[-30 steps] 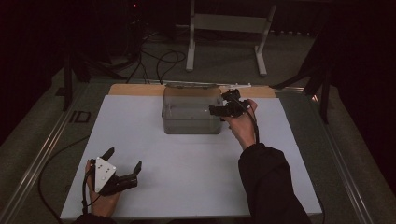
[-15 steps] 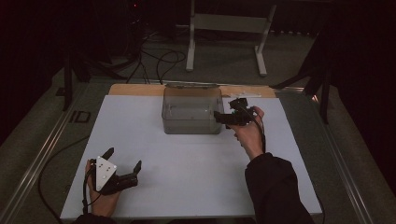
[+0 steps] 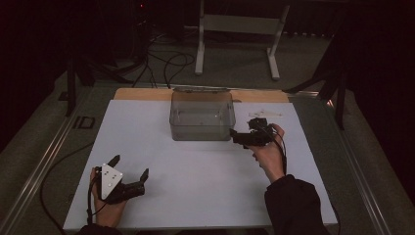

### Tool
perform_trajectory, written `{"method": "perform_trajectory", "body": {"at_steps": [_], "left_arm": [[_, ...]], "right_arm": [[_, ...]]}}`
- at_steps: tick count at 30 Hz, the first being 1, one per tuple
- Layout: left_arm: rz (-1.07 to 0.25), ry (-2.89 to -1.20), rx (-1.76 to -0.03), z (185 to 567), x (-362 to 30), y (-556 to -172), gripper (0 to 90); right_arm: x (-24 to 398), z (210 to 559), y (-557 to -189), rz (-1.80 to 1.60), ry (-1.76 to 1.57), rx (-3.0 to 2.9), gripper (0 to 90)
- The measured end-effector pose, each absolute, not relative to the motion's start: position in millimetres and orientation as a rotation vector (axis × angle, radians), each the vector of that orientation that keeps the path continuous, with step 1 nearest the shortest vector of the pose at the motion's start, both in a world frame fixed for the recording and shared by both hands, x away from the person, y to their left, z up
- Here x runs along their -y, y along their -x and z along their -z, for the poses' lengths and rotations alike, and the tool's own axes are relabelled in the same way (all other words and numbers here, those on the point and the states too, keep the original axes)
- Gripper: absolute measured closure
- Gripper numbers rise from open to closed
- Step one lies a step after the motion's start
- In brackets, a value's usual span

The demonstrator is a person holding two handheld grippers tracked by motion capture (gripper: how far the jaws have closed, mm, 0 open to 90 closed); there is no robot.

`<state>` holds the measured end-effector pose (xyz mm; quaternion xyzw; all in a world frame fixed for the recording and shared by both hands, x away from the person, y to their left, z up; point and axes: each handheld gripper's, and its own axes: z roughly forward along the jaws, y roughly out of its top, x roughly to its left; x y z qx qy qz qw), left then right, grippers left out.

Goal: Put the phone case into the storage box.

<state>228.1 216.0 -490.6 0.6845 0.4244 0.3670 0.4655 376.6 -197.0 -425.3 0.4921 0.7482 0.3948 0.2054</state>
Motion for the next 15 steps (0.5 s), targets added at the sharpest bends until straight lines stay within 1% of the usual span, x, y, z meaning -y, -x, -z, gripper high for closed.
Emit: {"method": "perform_trajectory", "body": {"at_steps": [7,15], "left_arm": [[-0.886,-1.694,-1.041,491.3,-215.9,-229.6,0.7],[-0.886,-1.693,-1.045,489.8,-217.6,-229.8,0.7]], "right_arm": [[210.2,430.9,-353.5,-1.119,-1.358,-2.066,8.8],[211.6,429.3,-331.6,-1.087,-1.288,-2.092,8.8]]}}
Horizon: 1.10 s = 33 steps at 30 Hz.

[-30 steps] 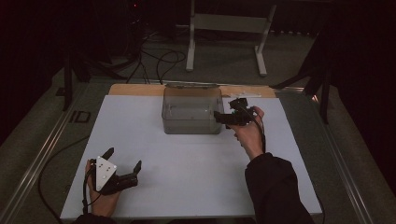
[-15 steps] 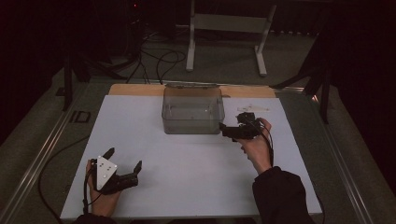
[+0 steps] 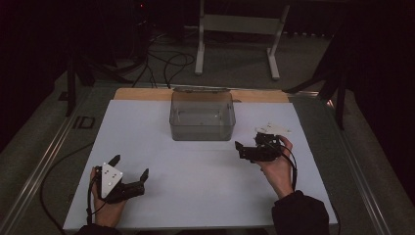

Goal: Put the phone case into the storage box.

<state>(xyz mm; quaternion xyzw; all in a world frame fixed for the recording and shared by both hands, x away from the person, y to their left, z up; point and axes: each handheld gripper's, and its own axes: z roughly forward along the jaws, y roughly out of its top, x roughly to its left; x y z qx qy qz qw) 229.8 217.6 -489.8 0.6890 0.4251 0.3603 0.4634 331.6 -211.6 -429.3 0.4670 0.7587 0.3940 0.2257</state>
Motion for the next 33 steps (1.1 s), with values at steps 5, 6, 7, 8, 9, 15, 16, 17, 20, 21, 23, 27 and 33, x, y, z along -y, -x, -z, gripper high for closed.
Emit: {"method": "perform_trajectory", "body": {"at_steps": [5,6,7,8,9,15,16,17,20,21,23,27,33], "left_arm": [[-0.886,-1.695,-1.044,489.5,-217.9,-230.0,0.7],[-0.884,-1.698,-1.045,489.6,-217.9,-230.2,0.7],[-0.883,-1.700,-1.045,489.6,-217.9,-230.4,0.7],[-0.882,-1.701,-1.045,489.6,-217.9,-230.5,0.7],[-0.879,-1.698,-1.045,489.5,-218.0,-230.7,0.7],[-0.870,-1.704,-1.041,489.1,-218.6,-231.4,0.7],[-0.869,-1.705,-1.041,489.2,-218.5,-231.5,0.7],[-0.867,-1.706,-1.041,489.1,-218.5,-231.6,0.7],[-0.863,-1.707,-1.036,488.8,-218.9,-231.6,0.7],[-0.863,-1.705,-1.036,488.7,-219.2,-231.7,0.7],[-0.863,-1.705,-1.036,488.5,-219.8,-232.0,0.7],[-0.855,-1.700,-1.037,488.3,-221.2,-232.1,0.7],[-0.850,-1.704,-1.031,488.4,-222.3,-232.3,0.6]], "right_arm": [[218.7,433.6,-325.8,-1.100,-1.301,-2.079,8.8],[221.2,435.5,-324.4,-1.107,-1.312,-2.070,8.8],[224.6,437.8,-322.7,-1.117,-1.314,-2.062,8.9],[227.4,439.9,-320.9,-1.119,-1.325,-2.058,8.8],[229.8,442.1,-318.8,-1.112,-1.326,-2.061,8.8],[235.7,446.3,-309.1,-1.149,-1.310,-2.057,8.9],[236.9,447.1,-307.3,-1.151,-1.311,-2.059,8.8],[239.8,448.2,-304.1,-1.148,-1.299,-2.056,8.8],[243.0,449.6,-300.0,-1.180,-1.298,-2.039,8.8],[244.9,451.0,-298.0,-1.185,-1.306,-2.042,8.8],[248.2,455.4,-293.9,-1.182,-1.290,-2.045,8.8],[256.2,462.6,-284.6,-1.209,-1.275,-2.019,8.8],[268.7,472.4,-269.0,-1.257,-1.207,-1.982,8.9]]}}
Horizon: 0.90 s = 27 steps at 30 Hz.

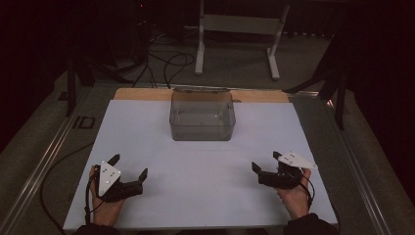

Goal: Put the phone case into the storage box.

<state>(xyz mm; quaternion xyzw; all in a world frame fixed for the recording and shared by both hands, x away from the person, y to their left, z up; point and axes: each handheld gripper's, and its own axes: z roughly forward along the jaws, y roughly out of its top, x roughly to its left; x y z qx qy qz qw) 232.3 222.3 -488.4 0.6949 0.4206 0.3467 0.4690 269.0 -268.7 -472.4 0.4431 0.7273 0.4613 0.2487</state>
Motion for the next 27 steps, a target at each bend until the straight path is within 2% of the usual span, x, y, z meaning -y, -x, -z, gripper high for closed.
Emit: {"method": "perform_trajectory", "body": {"at_steps": [27], "left_arm": [[-0.871,-1.707,-1.025,490.0,-224.4,-230.8,0.6]], "right_arm": [[281.2,490.4,-244.2,-1.354,-1.116,-1.906,8.8]]}}
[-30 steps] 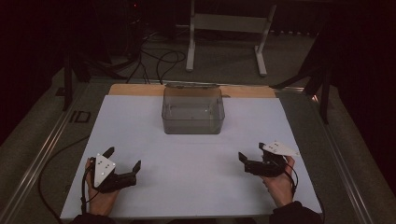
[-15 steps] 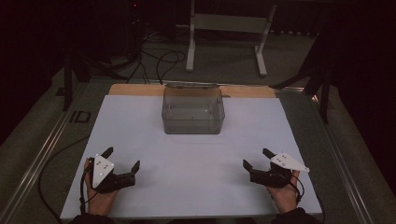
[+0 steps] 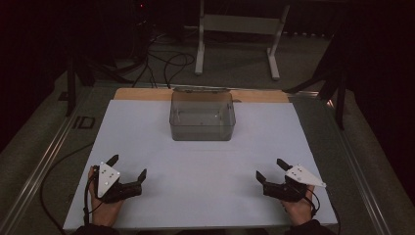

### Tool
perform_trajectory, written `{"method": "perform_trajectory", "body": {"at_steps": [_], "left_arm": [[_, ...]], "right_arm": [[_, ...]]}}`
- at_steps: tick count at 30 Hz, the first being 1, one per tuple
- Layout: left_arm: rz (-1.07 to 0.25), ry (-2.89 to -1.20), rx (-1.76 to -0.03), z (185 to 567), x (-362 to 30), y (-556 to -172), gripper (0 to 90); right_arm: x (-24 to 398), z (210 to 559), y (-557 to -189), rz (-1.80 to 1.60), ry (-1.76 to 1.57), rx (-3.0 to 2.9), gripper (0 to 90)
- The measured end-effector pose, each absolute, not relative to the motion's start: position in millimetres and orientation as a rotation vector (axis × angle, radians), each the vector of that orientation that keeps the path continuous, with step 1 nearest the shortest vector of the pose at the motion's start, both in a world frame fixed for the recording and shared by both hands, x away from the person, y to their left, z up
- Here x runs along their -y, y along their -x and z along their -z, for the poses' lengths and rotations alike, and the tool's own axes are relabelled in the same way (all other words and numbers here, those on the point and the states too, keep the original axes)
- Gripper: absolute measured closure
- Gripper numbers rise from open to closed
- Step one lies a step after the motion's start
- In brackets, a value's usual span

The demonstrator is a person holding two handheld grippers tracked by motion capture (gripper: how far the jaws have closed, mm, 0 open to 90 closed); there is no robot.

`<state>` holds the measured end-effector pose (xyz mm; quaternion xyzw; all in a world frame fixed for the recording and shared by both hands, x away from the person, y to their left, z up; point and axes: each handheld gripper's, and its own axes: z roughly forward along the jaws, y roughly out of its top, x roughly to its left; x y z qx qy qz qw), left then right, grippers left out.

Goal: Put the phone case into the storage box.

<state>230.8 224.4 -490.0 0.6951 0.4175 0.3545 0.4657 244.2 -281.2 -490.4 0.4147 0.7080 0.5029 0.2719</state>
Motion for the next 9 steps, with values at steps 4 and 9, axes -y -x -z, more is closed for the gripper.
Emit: {"method": "perform_trajectory", "body": {"at_steps": [4,9], "left_arm": [[-0.875,-1.713,-1.028,490.5,-223.7,-231.1,0.6],[-0.876,-1.718,-1.044,491.8,-223.5,-232.5,0.5]], "right_arm": [[280.9,490.5,-243.9,-1.355,-1.109,-1.911,8.8],[281.2,490.8,-244.2,-1.365,-1.109,-1.910,8.8]]}}
